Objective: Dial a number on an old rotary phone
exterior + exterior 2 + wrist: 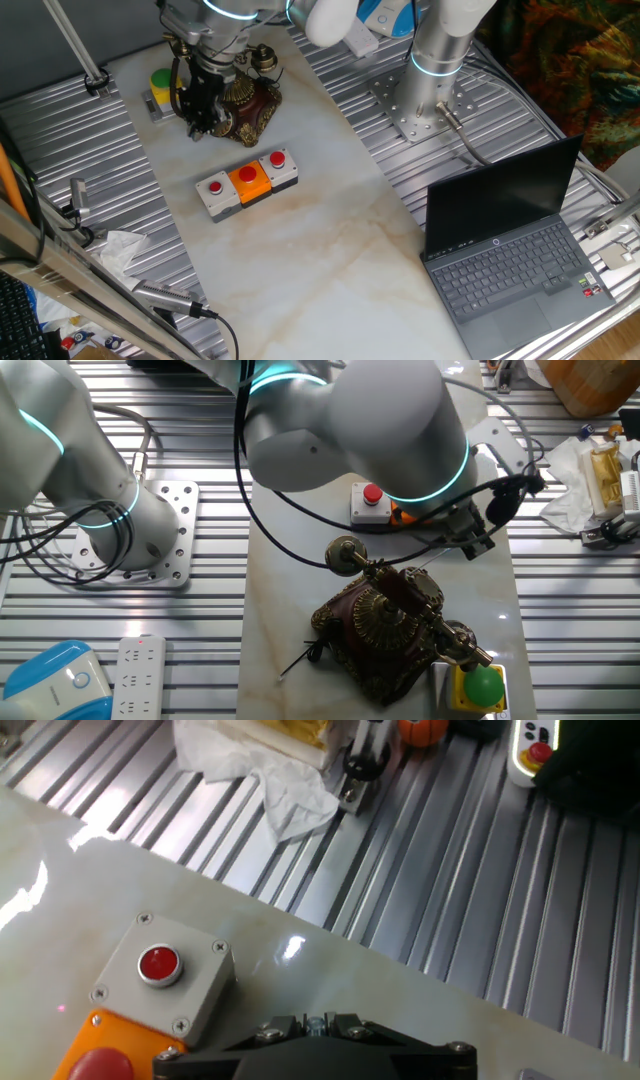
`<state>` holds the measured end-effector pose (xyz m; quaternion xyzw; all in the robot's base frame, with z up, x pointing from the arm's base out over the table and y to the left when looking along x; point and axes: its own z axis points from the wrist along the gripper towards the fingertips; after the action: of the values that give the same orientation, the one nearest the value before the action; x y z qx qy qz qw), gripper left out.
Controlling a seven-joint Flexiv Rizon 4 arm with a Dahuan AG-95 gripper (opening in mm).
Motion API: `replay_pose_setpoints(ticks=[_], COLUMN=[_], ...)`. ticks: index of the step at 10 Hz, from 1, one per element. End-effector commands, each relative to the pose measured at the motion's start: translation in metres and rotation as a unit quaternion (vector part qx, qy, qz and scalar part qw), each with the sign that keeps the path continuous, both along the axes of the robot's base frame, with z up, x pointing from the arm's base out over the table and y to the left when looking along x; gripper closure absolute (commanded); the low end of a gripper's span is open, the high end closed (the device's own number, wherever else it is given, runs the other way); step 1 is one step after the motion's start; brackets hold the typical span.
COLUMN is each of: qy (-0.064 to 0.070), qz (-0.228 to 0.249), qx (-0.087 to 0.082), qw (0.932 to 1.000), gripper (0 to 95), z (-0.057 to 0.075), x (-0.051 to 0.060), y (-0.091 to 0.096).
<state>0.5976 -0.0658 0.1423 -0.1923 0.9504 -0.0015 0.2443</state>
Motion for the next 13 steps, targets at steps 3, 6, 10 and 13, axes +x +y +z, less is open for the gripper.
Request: replay_pose_setpoints(ticks=[3, 6, 10, 13], qy=[-0.026, -0.041, -0.04, -0.042], qz=[0.003, 0.004, 0.003, 0.001], qx=[0.016, 0.022, 0.02, 0.012], qw=[0.9995, 0.9989, 0.999, 0.9991], gripper=[95.0, 95.0, 95.0, 95.0], z=[0.0005, 0.0004, -0.0013, -0.0089], x=[0.0004, 0.0005, 0.0007, 0.0023], y=[0.0011, 0.0012, 0.0013, 0.0012])
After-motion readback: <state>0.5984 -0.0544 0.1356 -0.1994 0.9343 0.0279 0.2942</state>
